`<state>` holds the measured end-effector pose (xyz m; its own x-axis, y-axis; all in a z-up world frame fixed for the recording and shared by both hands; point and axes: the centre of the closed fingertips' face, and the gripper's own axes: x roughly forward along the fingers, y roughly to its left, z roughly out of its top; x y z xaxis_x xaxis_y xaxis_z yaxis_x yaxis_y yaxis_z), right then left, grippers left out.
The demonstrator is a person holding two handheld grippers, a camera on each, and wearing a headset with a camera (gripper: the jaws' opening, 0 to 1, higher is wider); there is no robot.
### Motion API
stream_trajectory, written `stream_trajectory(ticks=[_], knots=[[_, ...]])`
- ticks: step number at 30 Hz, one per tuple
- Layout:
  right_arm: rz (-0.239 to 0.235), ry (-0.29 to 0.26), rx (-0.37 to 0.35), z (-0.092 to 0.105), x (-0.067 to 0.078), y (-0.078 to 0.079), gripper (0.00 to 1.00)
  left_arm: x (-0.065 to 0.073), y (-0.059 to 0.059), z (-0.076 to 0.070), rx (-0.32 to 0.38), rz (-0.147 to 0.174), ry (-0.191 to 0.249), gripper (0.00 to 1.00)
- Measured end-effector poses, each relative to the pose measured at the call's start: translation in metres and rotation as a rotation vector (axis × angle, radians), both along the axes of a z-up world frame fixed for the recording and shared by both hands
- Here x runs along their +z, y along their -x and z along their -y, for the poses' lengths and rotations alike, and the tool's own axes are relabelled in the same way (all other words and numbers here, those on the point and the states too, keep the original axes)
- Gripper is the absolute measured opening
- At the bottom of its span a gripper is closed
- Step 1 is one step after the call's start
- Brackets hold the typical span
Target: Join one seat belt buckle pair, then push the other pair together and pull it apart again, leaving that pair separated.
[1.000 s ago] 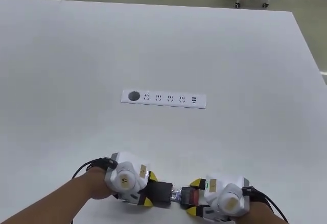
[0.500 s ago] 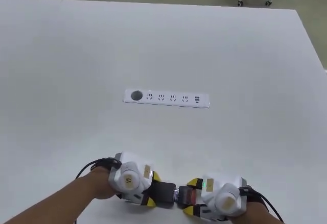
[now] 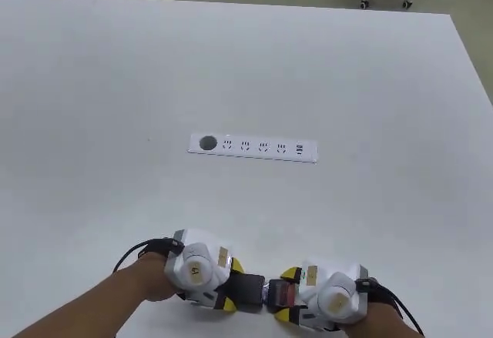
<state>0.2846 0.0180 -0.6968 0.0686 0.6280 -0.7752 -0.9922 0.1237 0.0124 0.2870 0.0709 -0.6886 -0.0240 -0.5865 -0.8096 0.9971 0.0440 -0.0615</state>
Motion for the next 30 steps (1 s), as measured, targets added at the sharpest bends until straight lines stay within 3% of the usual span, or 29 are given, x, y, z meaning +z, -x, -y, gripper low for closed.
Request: stream_trajectory(ticks=[12, 30], knots=[[0.001, 0.010, -0.005, 0.0025, 0.0019, 0.0011, 0.31, -0.0015, -0.0010, -0.0007, 0.001, 0.003, -0.025, 0.32], [0.006, 0.001, 0.001, 0.0030, 0.0062, 0.0010, 0.32, 0.0001, -0.0003, -0.0002, 0.015, 0.006, -0.008, 0.32]])
